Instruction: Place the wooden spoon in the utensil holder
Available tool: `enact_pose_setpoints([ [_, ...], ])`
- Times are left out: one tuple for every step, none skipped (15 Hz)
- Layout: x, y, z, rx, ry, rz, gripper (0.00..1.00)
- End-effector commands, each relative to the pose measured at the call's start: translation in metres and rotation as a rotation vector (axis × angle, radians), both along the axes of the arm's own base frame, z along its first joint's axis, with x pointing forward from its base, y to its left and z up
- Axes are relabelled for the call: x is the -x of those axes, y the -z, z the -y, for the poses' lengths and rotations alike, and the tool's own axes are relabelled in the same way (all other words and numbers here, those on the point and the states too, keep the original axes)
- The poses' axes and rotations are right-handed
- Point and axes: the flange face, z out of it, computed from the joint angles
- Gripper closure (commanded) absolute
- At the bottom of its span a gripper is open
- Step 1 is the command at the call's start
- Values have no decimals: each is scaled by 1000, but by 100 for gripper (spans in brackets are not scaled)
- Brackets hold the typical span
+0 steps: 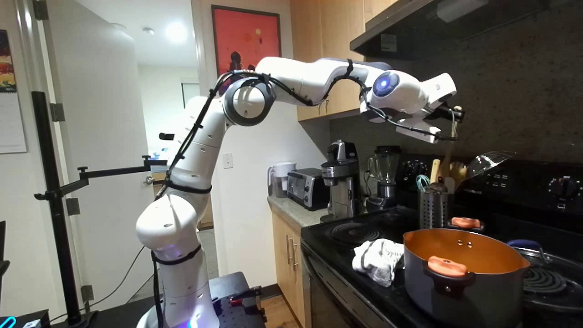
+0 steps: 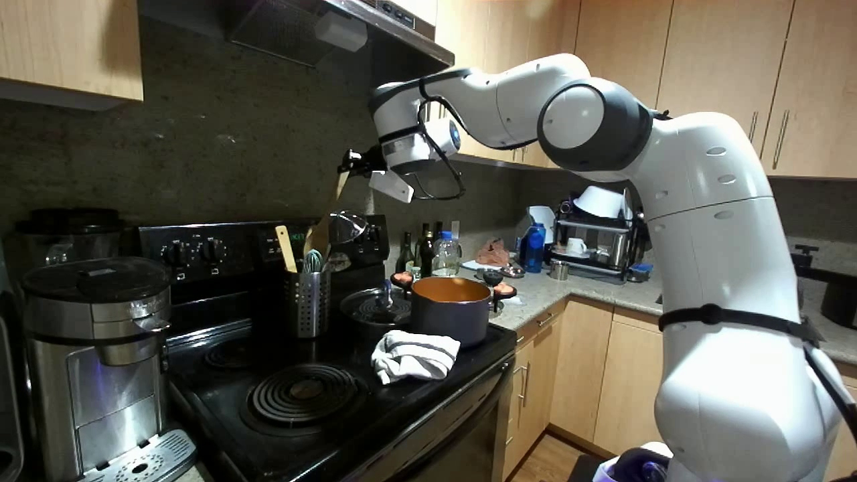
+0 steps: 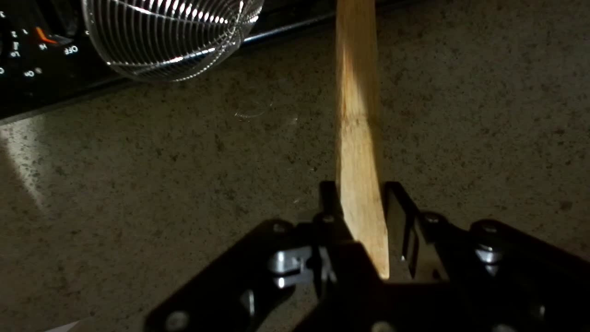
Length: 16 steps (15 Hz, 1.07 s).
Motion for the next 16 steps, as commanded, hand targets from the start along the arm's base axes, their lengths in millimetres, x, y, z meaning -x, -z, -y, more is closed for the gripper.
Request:
enact_pose_setpoints([
  [6, 9, 1, 6, 20, 0, 93],
  [6, 12, 1, 5, 18, -5, 93],
  [6, 16, 1, 7, 17, -11, 93],
  [7, 20, 0, 9, 15, -19, 93],
  [7, 24, 0, 9, 14, -27, 93],
  [7, 28, -1, 11, 13, -33, 93],
  [8, 28, -2, 12, 9, -34, 93],
  [8, 27, -3, 14, 6, -33, 93],
  [8, 26, -3, 17, 4, -32, 93],
  [8, 26, -3, 21, 1, -31, 93],
  [8, 25, -4, 25, -2, -31, 93],
  [8, 26, -4, 29, -5, -33, 93],
  [8, 27, -4, 35, -7, -38, 93],
  [8, 29, -5, 45, -10, -42, 93],
  [9, 31, -5, 60, -16, -47, 93],
  [9, 31, -6, 77, -22, -47, 93],
])
